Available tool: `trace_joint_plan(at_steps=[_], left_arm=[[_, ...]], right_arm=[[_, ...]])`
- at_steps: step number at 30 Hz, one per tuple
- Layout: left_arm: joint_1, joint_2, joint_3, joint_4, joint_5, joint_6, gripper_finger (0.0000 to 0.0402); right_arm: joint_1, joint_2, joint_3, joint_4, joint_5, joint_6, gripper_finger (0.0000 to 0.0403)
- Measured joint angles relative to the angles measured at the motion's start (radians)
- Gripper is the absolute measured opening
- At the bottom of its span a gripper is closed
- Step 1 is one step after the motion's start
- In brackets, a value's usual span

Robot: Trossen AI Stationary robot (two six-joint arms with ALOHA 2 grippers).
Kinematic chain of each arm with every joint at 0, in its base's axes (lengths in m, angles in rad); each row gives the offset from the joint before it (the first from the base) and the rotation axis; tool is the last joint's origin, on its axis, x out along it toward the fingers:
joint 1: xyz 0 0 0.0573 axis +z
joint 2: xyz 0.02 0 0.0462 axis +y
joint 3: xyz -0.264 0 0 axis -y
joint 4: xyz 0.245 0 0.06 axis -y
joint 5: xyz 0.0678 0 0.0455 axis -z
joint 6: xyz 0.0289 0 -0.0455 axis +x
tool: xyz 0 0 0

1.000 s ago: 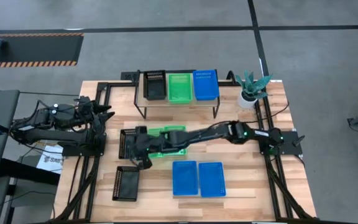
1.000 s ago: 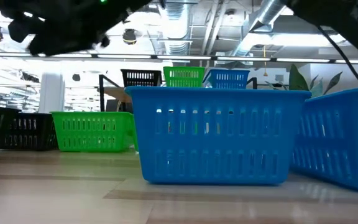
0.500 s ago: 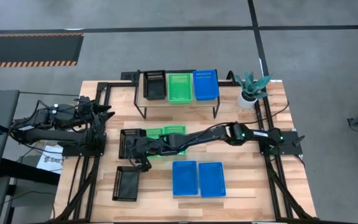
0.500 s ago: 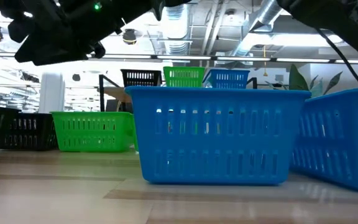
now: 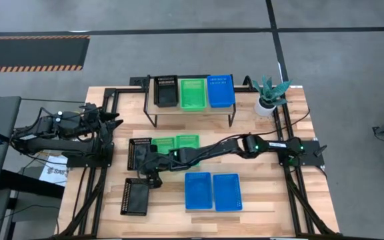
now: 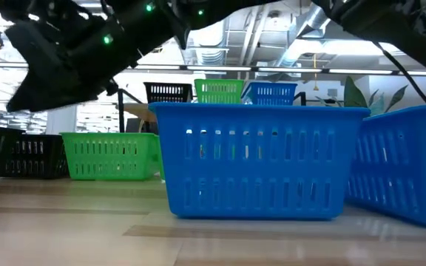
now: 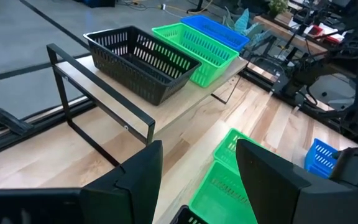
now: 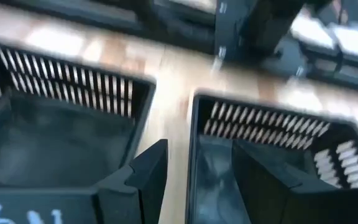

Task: Stack baskets on shelf by color
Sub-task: Stack the top black bin on the black bin on the shelf

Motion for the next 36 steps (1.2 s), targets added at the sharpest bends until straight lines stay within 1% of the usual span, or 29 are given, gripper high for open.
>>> trace_joint_plan(at_steps=[7,36], left_arm=[[0.0,0.0,0.0,0.0,0.0,-0.001,0.0193],[0.0,0.0,0.0,0.0,0.002,-0.008,0.0193]], right_arm=[[-0.004,0.005,-0.002,-0.03,0.005,0.008,0.0198],[-0.014,0.005,-0.002,-0.04,0.003,0.025,0.0187]])
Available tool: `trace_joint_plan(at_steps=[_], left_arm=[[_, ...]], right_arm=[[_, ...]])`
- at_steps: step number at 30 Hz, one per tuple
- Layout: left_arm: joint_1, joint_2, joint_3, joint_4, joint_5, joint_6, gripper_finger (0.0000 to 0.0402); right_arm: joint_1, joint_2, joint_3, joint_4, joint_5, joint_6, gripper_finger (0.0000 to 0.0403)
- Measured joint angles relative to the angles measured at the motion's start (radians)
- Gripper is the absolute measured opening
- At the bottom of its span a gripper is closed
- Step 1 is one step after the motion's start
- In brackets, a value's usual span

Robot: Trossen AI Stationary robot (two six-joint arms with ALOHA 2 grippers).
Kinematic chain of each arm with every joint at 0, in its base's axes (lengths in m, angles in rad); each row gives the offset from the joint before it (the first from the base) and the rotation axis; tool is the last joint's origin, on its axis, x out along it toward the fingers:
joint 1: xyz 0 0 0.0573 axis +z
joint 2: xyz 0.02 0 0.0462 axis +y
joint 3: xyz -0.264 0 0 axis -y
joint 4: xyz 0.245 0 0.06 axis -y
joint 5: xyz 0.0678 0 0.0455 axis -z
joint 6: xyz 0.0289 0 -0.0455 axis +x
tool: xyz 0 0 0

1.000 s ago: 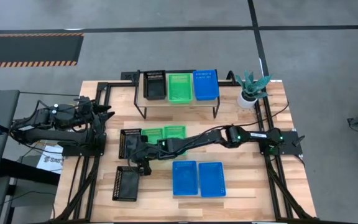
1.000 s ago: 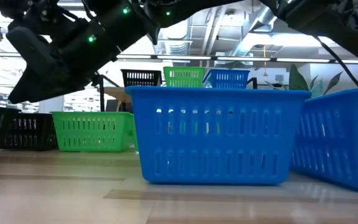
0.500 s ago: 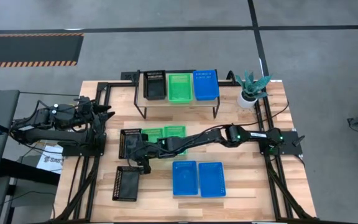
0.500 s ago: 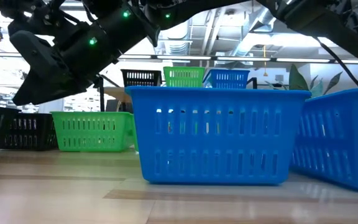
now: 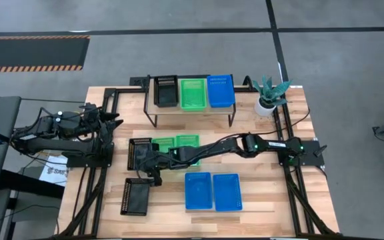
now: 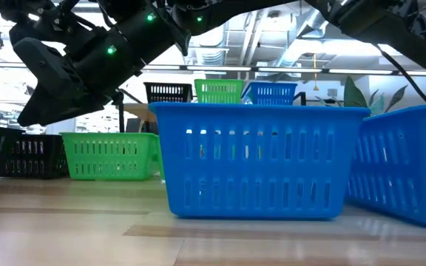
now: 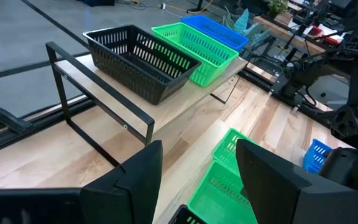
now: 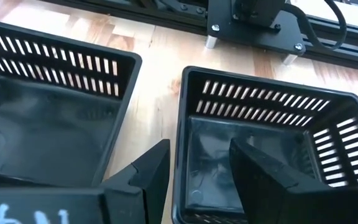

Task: Stack baskets on shelf by color
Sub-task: Stack the top black bin on the black bin on the shelf

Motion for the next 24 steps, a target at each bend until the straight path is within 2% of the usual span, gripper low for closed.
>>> trace_joint_plan(at_steps=[24], left_arm=[[0.0,0.0,0.0,0.0,0.0,0.0,0.0193]], right_arm=[[0.004,0.0,0.0,-0.034,-0.007,0.0,0.0183]])
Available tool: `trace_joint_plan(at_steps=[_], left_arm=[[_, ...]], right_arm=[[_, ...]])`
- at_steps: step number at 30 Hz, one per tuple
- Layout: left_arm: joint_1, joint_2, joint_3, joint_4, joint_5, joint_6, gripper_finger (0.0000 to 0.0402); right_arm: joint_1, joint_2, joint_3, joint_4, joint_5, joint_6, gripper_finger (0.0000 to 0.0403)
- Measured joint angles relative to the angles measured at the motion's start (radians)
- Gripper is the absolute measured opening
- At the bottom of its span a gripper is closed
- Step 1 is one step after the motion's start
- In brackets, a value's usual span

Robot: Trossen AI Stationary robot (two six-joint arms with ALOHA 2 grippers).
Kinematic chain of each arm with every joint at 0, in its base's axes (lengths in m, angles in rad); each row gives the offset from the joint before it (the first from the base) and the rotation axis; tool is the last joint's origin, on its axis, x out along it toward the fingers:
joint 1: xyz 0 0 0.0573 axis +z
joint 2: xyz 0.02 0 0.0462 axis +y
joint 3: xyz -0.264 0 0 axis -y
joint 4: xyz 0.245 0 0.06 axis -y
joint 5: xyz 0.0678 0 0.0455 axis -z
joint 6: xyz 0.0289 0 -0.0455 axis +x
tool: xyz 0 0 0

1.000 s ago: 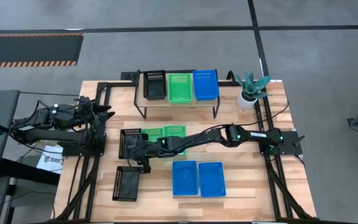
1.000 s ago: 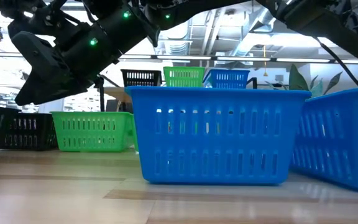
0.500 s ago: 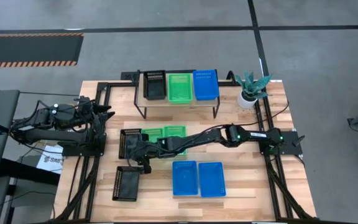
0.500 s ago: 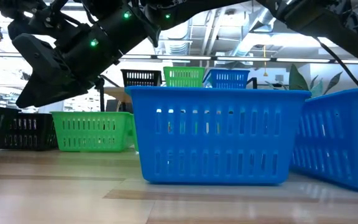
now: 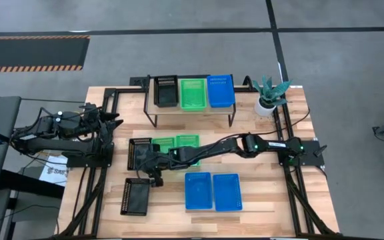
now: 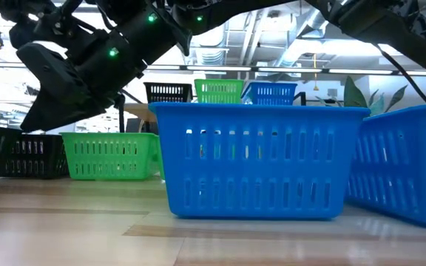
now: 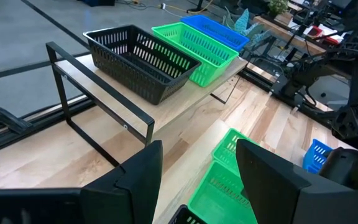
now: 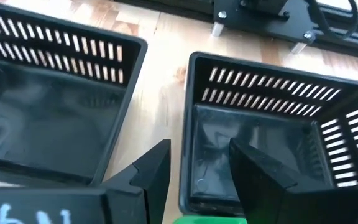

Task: Stack baskets on shelf by color
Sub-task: Stack the top black bin on the black bin on the shelf

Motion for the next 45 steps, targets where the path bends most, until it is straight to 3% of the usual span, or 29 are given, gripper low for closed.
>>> trace_joint_plan(at_steps=[21,28,38,45], left_arm=[[0.0,0.0,0.0,0.0,0.003,0.0,0.0193],[0.0,0.0,0.0,0.0,0.003,0.0,0.0193],[0.0,0.0,0.0,0.0,0.003,0.0,0.0193],[0.0,0.0,0.0,0.0,0.003,0.0,0.0193]], right_arm=[[0.0,0.0,0.0,-0.073,-0.002,-0.001,0.0175],[-0.005,0.0,0.0,-0.112,-0.002,-0.003,0.0123],[0.001,0.0,0.0,-0.139,0.0,-0.003,0.0015],[0.027,-0.011,0.001,-0.104,0.018,-0.003,0.0008]])
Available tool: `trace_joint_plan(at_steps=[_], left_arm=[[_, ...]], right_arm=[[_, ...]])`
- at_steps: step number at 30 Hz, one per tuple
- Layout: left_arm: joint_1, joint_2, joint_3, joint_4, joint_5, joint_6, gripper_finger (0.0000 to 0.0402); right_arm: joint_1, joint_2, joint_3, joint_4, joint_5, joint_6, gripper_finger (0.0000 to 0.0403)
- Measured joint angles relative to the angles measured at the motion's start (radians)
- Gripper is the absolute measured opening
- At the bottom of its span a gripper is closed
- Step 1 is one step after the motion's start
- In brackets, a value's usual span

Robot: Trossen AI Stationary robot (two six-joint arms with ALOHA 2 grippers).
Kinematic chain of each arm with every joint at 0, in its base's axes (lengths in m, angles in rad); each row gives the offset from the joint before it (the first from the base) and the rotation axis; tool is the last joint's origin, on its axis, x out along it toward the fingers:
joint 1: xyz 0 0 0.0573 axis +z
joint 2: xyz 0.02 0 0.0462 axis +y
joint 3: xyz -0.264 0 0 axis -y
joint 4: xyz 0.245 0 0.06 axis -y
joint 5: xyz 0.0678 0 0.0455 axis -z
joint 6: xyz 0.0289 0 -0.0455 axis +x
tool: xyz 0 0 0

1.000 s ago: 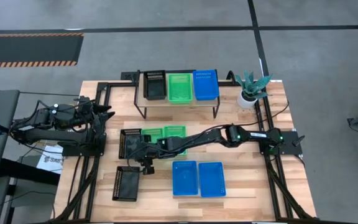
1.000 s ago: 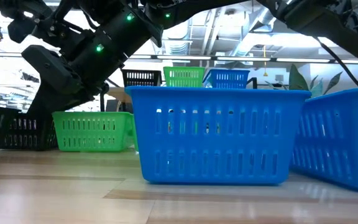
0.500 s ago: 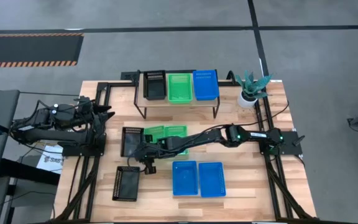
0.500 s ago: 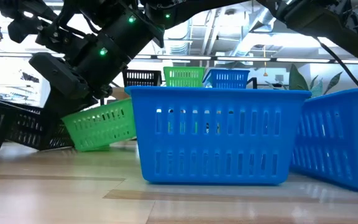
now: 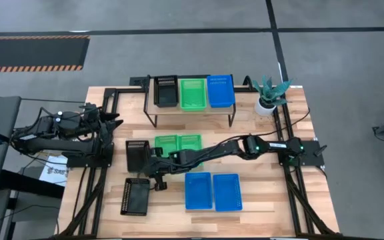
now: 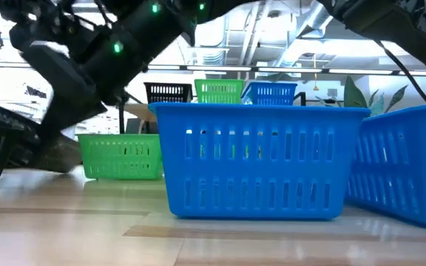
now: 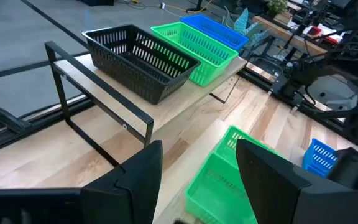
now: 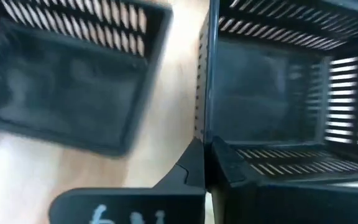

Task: Stack baskets on shelf by color
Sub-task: Stack the top black bin on the black bin on the shelf

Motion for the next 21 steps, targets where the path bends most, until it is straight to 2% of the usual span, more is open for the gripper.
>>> trace_joint_plan(at_steps=[11,17,21], left_arm=[[0.0,0.0,0.0,0.0,0.0,0.0,0.0193],[0.0,-0.001,0.0,0.002,-0.001,0.002,0.0193],[0.0,0.0,0.0,0.002,-0.001,0.011,0.0193]], right_arm=[[0.017,-0.113,0.013,-0.055,0.051,0.03,0.0003],[0.022,-0.24,0.013,-0.184,0.059,0.07,0.0002],[0.033,-0.336,0.013,-0.274,0.122,0.074,0.0002]])
